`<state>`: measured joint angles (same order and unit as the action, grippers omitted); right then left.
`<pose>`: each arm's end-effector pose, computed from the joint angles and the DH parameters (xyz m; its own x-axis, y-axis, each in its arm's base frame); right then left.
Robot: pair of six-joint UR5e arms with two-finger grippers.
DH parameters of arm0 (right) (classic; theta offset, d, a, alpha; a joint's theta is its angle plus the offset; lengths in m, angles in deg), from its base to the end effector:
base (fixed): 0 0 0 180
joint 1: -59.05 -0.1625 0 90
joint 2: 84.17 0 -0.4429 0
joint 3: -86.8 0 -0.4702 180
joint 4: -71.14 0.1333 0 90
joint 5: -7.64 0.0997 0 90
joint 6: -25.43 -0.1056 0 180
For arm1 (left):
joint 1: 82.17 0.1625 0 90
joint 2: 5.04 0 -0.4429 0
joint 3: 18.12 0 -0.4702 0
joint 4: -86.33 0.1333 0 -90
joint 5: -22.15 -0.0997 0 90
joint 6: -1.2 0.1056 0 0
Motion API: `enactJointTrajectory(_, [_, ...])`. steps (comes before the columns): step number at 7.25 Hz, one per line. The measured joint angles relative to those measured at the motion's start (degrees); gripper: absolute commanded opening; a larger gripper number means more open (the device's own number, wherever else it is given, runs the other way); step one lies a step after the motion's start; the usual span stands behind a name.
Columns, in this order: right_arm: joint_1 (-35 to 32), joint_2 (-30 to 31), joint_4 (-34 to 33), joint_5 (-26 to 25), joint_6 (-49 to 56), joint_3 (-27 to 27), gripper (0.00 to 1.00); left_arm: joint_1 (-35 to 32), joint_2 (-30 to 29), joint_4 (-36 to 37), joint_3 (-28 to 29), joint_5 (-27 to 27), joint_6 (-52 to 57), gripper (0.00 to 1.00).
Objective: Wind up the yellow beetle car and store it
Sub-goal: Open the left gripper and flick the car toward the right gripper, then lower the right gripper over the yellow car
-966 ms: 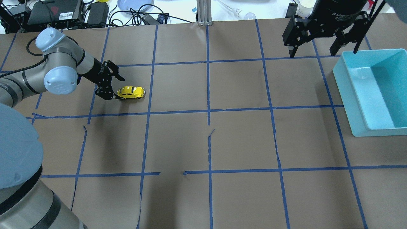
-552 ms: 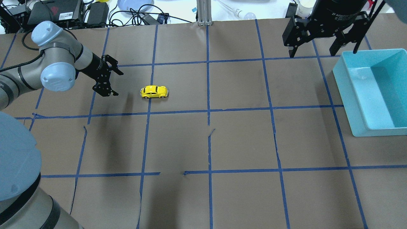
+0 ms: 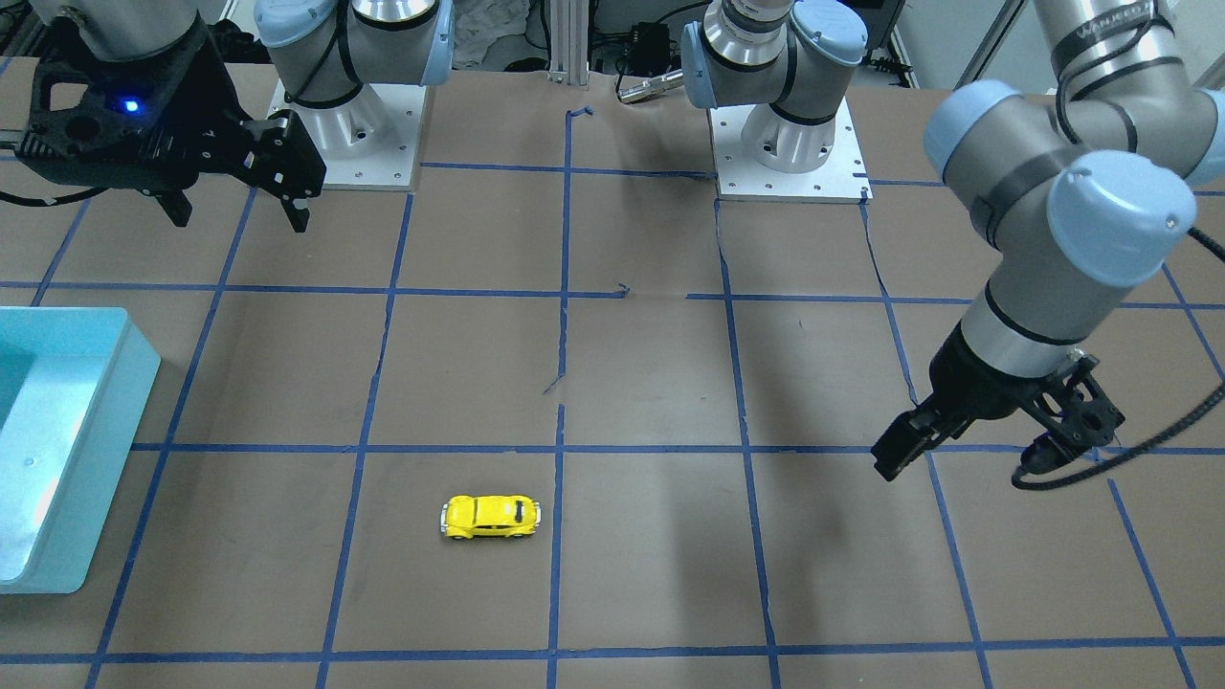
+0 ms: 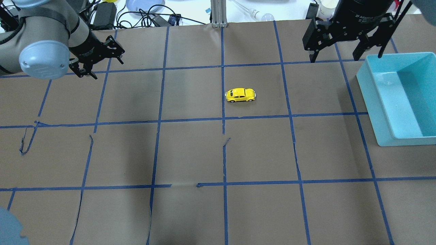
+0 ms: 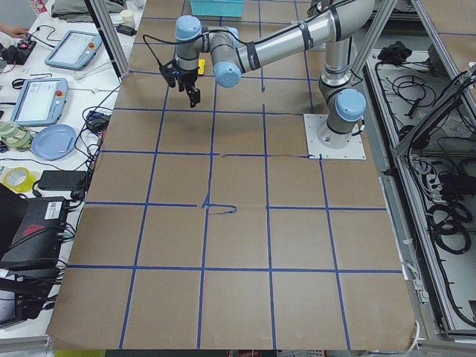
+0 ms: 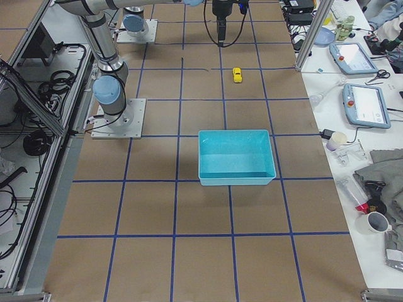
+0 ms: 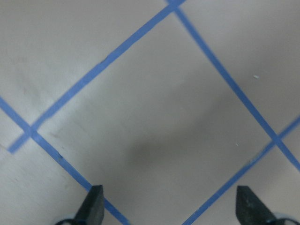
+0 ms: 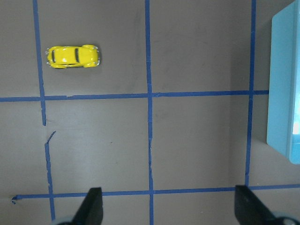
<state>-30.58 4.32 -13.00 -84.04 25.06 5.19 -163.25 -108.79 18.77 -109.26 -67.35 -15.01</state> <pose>0.1265 -0.5809 0.5578 -0.9995 0.0134 0.0292 0.0129 0.9998 -0.0180 -0.0283 -0.6851 0.3803 -0.9059 -0.4212 0.0450 -0.4234 0.8974 -0.1238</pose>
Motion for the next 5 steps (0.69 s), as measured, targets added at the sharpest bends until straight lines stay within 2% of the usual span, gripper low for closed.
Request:
enactJointTrajectory(1, [0.1, -0.4, -0.1, -0.3, 0.2, 0.0, 1.00, -1.1, 2.4, -6.1, 2.0, -0.8, 5.5, 1.00])
enactJointTrajectory(3, [0.1, -2.1, -0.4, -0.5, 0.3, 0.2, 1.00, -2.0, 6.0, -14.4, 3.6, -1.9, 9.1, 1.00])
enactJointTrajectory(5, [0.1, -4.4, -0.6, -0.5, 0.4, 0.0, 1.00, -2.1, 8.0, -16.6, 3.7, -2.4, 10.6, 1.00])
